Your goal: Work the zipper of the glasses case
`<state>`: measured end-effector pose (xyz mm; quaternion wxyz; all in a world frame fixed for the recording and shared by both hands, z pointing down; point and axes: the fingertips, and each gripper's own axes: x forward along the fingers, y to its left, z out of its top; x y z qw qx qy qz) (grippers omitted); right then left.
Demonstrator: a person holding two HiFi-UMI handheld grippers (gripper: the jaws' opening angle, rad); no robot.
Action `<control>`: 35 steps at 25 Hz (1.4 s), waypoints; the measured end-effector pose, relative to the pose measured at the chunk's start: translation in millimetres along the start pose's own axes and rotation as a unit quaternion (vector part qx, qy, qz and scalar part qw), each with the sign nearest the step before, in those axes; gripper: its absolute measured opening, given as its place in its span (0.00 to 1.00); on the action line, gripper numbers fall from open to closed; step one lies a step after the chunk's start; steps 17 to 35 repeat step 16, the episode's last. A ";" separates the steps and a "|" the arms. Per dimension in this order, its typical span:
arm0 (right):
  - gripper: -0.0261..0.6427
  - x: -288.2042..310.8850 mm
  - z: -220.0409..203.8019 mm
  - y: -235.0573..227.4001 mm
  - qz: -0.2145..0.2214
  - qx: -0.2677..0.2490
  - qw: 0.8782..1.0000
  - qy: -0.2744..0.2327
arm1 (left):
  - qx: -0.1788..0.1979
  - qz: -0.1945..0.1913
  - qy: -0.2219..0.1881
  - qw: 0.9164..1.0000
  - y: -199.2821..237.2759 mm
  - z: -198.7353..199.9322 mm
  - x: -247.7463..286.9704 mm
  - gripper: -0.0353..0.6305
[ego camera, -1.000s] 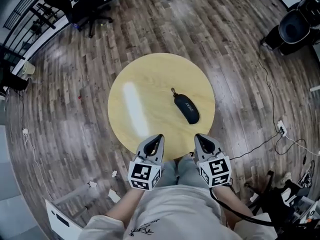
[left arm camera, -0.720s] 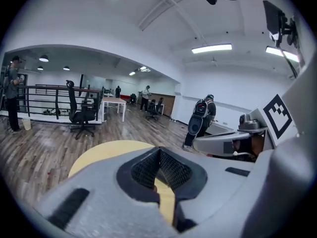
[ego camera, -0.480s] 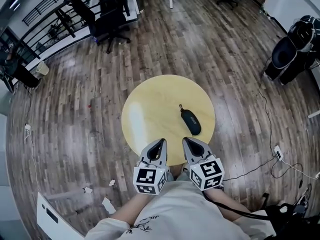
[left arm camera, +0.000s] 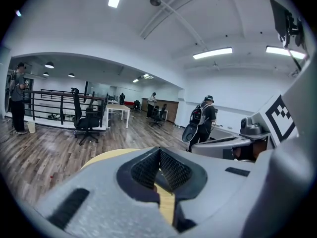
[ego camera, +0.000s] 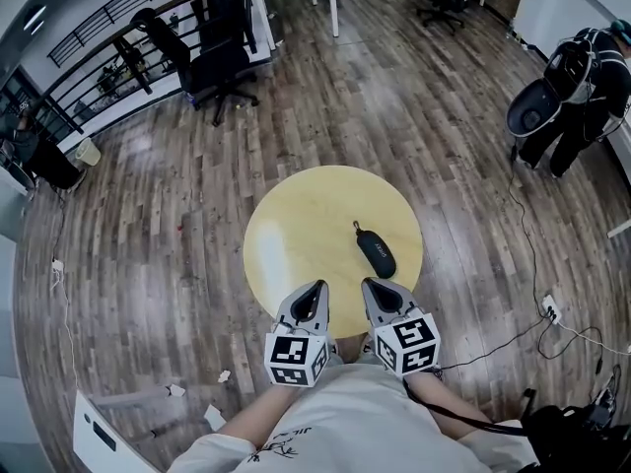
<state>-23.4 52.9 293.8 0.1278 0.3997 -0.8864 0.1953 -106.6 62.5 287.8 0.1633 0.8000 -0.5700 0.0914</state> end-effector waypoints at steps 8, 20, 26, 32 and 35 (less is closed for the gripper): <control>0.04 1.8 0.3 5.0 0.005 -0.006 1.000 0.001 | 0.003 -0.004 0.004 1.000 -1.5 -1.6 -0.5 0.06; 0.04 3.3 0.1 15.7 0.011 -0.011 1.000 0.006 | 0.006 -0.005 0.005 1.000 0.8 -2.2 -5.6 0.06; 0.04 3.3 0.1 15.7 0.011 -0.011 1.000 0.006 | 0.006 -0.005 0.005 1.000 0.8 -2.2 -5.6 0.06; 0.04 3.3 0.1 15.7 0.011 -0.011 1.000 0.006 | 0.006 -0.005 0.005 1.000 0.8 -2.2 -5.6 0.06; 0.04 3.3 0.1 15.7 0.011 -0.011 1.000 0.006 | 0.006 -0.005 0.005 1.000 0.8 -2.2 -5.6 0.06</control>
